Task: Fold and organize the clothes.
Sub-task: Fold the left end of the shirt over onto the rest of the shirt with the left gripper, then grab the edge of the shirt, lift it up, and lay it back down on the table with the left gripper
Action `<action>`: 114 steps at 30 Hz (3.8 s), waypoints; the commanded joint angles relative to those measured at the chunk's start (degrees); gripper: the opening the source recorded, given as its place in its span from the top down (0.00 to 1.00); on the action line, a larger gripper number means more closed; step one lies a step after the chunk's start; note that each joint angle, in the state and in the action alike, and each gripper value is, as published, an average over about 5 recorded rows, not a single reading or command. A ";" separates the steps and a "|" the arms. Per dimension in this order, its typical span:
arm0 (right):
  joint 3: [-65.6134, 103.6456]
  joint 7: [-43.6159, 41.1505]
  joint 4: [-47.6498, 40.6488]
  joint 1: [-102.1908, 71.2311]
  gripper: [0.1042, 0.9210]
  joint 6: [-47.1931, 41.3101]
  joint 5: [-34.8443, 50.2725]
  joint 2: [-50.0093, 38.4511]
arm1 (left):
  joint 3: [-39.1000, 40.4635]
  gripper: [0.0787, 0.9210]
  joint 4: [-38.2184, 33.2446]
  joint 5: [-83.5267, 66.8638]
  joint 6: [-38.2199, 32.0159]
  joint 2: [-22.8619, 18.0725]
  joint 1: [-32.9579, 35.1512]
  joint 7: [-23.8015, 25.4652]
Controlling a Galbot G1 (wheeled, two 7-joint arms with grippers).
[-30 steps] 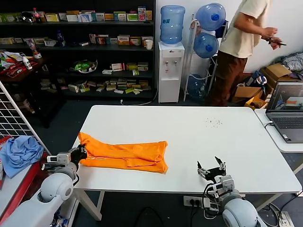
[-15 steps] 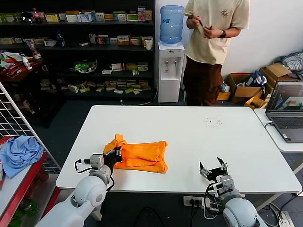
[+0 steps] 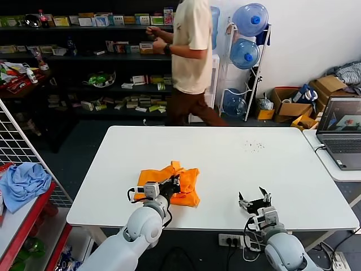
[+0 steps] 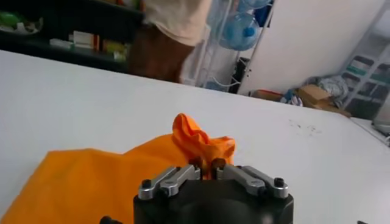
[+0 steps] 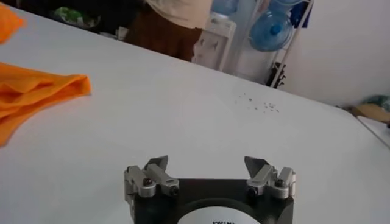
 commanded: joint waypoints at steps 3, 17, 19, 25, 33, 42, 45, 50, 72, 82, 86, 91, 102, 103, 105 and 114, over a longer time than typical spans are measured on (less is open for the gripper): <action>-0.17 0.01 -0.60 0.56 0.12 -0.09 0.16 0.02 | 1.84 0.71 2.43 -0.06 -2.03 -5.79 -1.51 1.12; -0.88 -0.48 -0.59 0.88 0.12 0.11 -0.04 0.38 | -5.71 0.23 -2.30 0.51 -3.86 8.20 2.79 5.68; -0.92 -0.72 -0.76 0.88 0.12 0.26 -0.19 0.41 | -6.91 0.17 -2.32 0.70 -2.72 11.44 3.89 7.37; -0.67 -1.34 -1.44 0.67 0.12 0.69 0.22 -0.03 | -12.34 0.12 -1.35 -0.33 1.80 18.73 6.85 14.84; 0.06 -1.44 -0.83 -0.31 0.12 0.59 1.82 -0.85 | -18.04 0.12 5.30 -4.35 6.45 20.22 6.55 24.71; 0.94 -1.54 -0.74 -1.11 0.12 0.92 2.11 -1.16 | -20.07 0.12 10.89 -9.02 10.08 17.92 4.33 29.15; 0.91 -1.51 -0.79 -1.10 0.12 0.90 2.13 -1.15 | -19.68 0.12 11.36 -9.39 10.39 16.78 3.83 29.82; 0.76 -1.38 -0.66 -0.85 0.12 0.69 2.26 -1.23 | -18.31 0.12 12.98 -9.18 10.50 14.50 2.57 30.59; 0.71 -1.09 0.27 -0.39 0.12 0.27 2.79 -1.87 | -15.04 0.35 13.55 -4.01 10.11 11.56 1.44 31.04; 0.73 -0.89 1.14 -0.87 0.12 0.08 2.56 -1.62 | -16.40 0.70 10.89 -5.95 8.74 11.89 2.51 28.24; 0.66 -0.81 0.97 -0.90 0.12 0.10 2.29 -1.60 | -17.95 0.83 8.66 -7.86 8.48 13.30 3.72 26.31; 0.17 -0.65 0.99 -0.39 0.12 0.05 2.09 -1.32 | -20.89 0.93 6.16 -9.71 9.41 17.91 5.77 24.27; -1.88 -0.82 1.04 0.83 0.12 0.16 1.94 -0.81 | -27.42 0.93 9.22 -1.54 10.13 31.30 8.14 22.09; -2.12 -0.87 1.06 0.91 0.12 0.20 1.89 -0.71 | -27.59 0.93 9.80 -0.95 10.10 32.14 7.88 21.88; -2.49 -0.95 1.13 1.08 0.12 0.26 1.81 -0.54 | -27.58 0.93 11.16 1.03 9.76 33.76 7.28 21.70; -2.88 -1.17 1.23 1.81 0.12 0.49 1.94 -0.63 | -25.47 0.93 15.29 15.12 6.29 40.48 3.50 23.39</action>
